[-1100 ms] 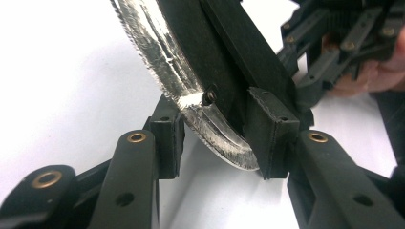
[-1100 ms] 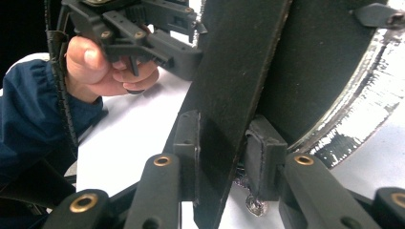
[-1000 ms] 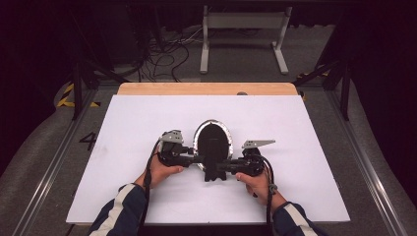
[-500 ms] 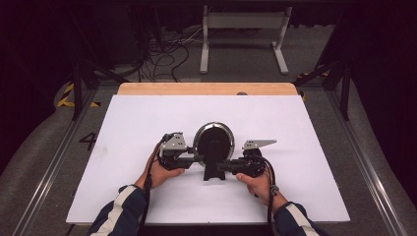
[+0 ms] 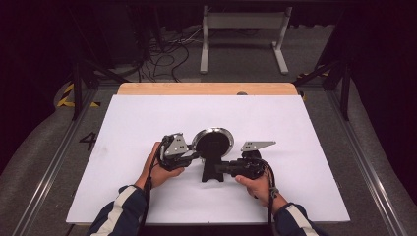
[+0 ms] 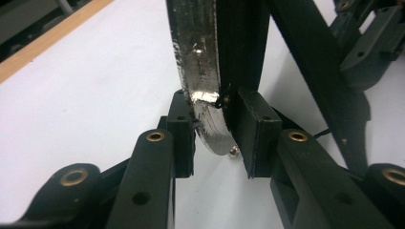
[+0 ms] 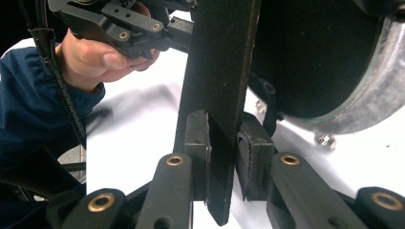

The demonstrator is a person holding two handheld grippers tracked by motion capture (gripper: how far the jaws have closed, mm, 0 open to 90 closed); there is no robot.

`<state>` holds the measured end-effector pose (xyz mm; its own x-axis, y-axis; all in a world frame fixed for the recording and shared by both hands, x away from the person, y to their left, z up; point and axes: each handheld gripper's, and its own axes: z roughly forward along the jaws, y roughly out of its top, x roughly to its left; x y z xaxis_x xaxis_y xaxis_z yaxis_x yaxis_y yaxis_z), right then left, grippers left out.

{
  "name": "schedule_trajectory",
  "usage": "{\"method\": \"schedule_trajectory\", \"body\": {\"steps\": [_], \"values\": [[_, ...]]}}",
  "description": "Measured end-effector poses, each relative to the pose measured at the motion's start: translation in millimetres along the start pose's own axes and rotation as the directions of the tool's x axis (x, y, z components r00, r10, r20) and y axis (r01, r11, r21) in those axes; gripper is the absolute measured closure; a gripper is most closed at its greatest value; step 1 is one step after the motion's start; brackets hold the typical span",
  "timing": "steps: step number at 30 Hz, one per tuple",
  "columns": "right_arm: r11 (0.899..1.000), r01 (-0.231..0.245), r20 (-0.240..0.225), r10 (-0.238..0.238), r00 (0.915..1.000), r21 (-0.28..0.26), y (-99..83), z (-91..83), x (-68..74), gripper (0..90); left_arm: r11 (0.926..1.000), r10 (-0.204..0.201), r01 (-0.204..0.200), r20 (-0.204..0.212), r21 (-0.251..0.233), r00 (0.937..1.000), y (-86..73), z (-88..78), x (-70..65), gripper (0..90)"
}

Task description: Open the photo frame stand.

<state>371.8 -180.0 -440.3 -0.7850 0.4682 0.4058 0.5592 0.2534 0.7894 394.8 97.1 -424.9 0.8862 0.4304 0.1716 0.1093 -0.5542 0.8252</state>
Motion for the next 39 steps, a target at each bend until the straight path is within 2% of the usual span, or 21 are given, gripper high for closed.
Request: {"method": "schedule_trajectory", "body": {"steps": [3,4,13,18,26,34,38,39], "values": [[1.000,0.007,0.007,-0.007,1.0000,0.017,-0.4,1.4,2.6,76.6,0.9999,0.004,-0.004,-0.036,0.010,0.9993,-2.6,0.1,0.6,73.6],[0.999,0.019,0.029,-0.020,0.9994,0.034,-1.1,4.0,3.8,76.9,0.9999,0.000,0.001,-0.037,0.011,0.9993,-4.1,0.6,0.9,73.8],[0.999,0.022,0.038,-0.023,0.9990,0.030,-1.0,4.2,3.2,76.7,0.9997,0.023,-0.023,-0.079,0.002,0.9966,-3.7,3.7,-1.3,72.7],[0.998,0.039,0.048,-0.041,0.9980,0.048,-1.5,6.6,5.5,77.3,0.9996,0.027,-0.026,-0.103,0.010,0.9943,-3.6,6.3,-2.4,71.3],[0.998,0.041,0.065,-0.044,0.9969,0.057,-2.7,8.2,4.9,77.4,0.9994,0.031,-0.029,-0.138,0.019,0.9900,-2.8,10.0,-4.7,70.8],[0.995,0.081,0.127,-0.089,0.9879,0.065,-2.6,9.2,5.6,76.3,0.9995,0.030,-0.029,-0.166,0.010,0.9857,-3.7,13.3,-5.5,70.6],[0.994,0.088,0.139,-0.096,0.9856,0.068,-2.7,9.5,5.2,76.0,0.9994,0.034,-0.033,-0.172,0.004,0.9846,-4.5,14.3,-6.2,70.7],[0.994,0.092,0.149,-0.101,0.9837,0.066,-3.7,9.4,4.8,75.9,0.9998,0.017,-0.018,-0.165,-0.003,0.9862,-5.4,14.2,-5.8,70.8]]}}
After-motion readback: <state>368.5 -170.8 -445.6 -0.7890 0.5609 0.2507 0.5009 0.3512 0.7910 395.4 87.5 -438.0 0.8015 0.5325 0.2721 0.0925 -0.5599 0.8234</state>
